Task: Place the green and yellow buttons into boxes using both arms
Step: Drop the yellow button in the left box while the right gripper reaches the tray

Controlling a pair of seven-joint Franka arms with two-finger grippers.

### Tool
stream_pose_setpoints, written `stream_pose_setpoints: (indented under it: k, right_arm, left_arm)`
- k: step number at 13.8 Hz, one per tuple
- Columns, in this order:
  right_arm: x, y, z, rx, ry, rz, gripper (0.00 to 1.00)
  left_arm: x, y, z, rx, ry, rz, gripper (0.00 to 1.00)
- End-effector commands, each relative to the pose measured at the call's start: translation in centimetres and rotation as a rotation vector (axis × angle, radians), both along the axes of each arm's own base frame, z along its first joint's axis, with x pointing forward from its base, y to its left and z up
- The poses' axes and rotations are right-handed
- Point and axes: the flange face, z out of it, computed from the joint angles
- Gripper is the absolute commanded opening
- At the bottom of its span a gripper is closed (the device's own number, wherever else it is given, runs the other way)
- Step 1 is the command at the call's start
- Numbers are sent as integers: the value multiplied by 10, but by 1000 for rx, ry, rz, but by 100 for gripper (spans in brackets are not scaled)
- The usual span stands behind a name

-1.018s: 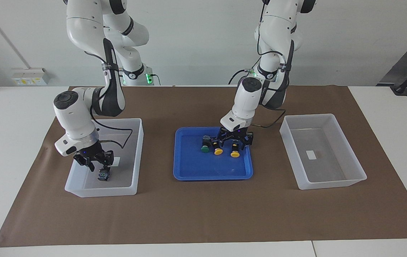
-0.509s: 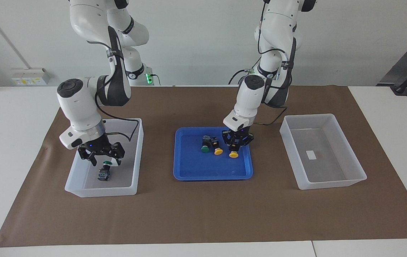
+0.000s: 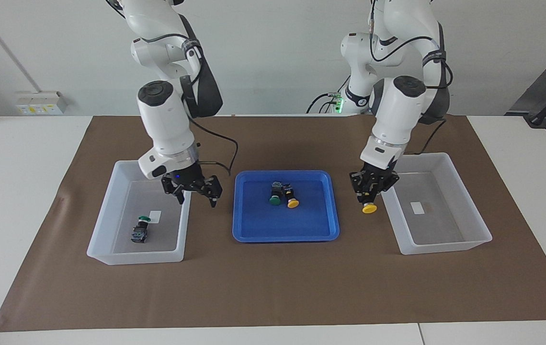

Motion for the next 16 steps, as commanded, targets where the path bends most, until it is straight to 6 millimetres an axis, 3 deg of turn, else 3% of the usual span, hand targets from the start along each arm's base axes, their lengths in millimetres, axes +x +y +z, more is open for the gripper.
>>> stream_pose_setpoints:
  k: [1,3,5,9,11,16]
  right_arm:
    - [-19,61,-25,35,5,-48,100]
    - [-38,101,-47,54,4,-70,100]
    - [-54,120,-66,56,13,-67,100]
    - [-71,160,-116,40,24,-62,100]
    - [-76,153,-127,-36,14,-6,100]
    - [-80,153,-137,-40,20,-9,100]
  left_arm:
    - [11,42,2,33,5,-21,0]
    - [16,78,0,47,-4,-46,0]
    - [19,117,-7,37,-39,-48,0]
    - [23,156,-26,-6,-94,-64,0]
    - [32,167,-51,10,-111,-62,0]
    - [50,172,-109,40,-177,-43,0]
